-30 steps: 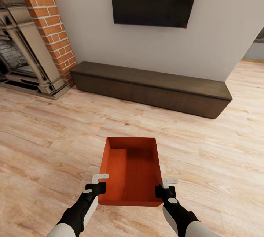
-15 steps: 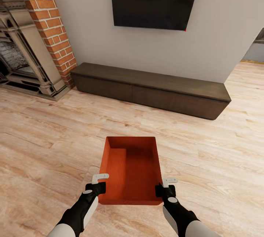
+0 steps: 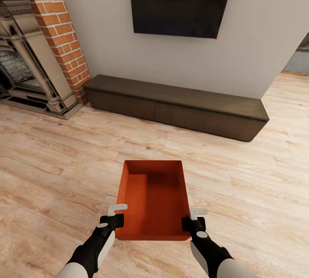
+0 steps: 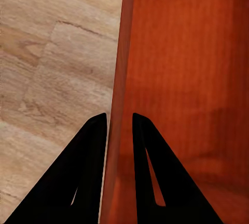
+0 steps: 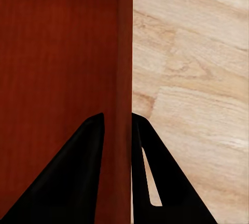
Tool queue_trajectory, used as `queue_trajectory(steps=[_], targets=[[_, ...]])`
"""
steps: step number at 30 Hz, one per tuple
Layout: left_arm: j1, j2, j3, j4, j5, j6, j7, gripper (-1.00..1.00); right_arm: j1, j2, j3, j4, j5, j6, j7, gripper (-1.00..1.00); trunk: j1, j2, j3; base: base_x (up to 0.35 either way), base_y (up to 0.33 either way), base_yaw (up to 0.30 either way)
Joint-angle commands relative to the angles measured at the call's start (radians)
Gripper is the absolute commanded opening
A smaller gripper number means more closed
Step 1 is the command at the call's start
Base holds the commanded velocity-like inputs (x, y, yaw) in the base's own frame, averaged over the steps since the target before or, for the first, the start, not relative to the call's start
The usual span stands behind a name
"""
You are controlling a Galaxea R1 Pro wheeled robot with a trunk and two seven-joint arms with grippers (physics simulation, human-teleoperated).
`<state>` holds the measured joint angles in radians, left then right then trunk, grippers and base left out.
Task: Move the two storage containers from the living room to the garage. In the garage, place one container on the floor and stack the other container on top of it (either order is fine).
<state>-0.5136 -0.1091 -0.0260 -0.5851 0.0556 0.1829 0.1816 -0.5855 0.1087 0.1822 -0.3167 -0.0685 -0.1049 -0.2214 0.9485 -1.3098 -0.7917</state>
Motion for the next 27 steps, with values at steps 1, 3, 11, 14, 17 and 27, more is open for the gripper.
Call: queue_trajectory(steps=[1, 3, 11, 14, 17, 27], targets=[[0.0, 0.0, 0.008, -0.005, -0.022, -0.003, 0.019, -1.0, 0.0, 0.0, -0.003, 0.002, -0.016, -0.001, 0.005, -1.0, -0.004, 0.007, 0.003, 0.0, 0.0, 0.0], [0.0, 0.0, 0.008, -0.005, -0.022, -0.002, 0.019, -1.0, 0.0, 0.0, -0.003, 0.002, -0.016, -0.002, 0.004, -1.0, -0.012, 0.021, 0.009, 0.0, 0.0, 0.0], [0.0, 0.0, 0.008, -0.005, -0.022, -0.003, 0.019, -1.0, 0.0, 0.001, -0.003, 0.002, -0.016, -0.002, 0.004, -1.0, -0.042, 0.077, 0.034, 0.0, 0.0, 0.0], [0.0, 0.0, 0.008, -0.005, -0.022, -0.003, 0.019, -1.0, 0.0, 0.001, -0.003, 0.002, -0.016, -0.002, 0.003, -1.0, -0.054, 0.098, 0.043, 0.0, 0.0, 0.0], [0.0, 0.0, 0.008, -0.005, -0.022, -0.003, 0.019, -1.0, 0.0, 0.002, -0.003, 0.002, -0.016, -0.002, 0.002, -1.0, -0.065, 0.119, 0.053, 0.0, 0.0, 0.0], [0.0, 0.0, 0.008, -0.007, -0.022, -0.003, 0.019, -1.0, 0.0, 0.002, -0.001, 0.001, -0.013, -0.001, 0.002, -1.0, -0.104, 0.189, 0.084, 0.0, 0.0, 0.0]])
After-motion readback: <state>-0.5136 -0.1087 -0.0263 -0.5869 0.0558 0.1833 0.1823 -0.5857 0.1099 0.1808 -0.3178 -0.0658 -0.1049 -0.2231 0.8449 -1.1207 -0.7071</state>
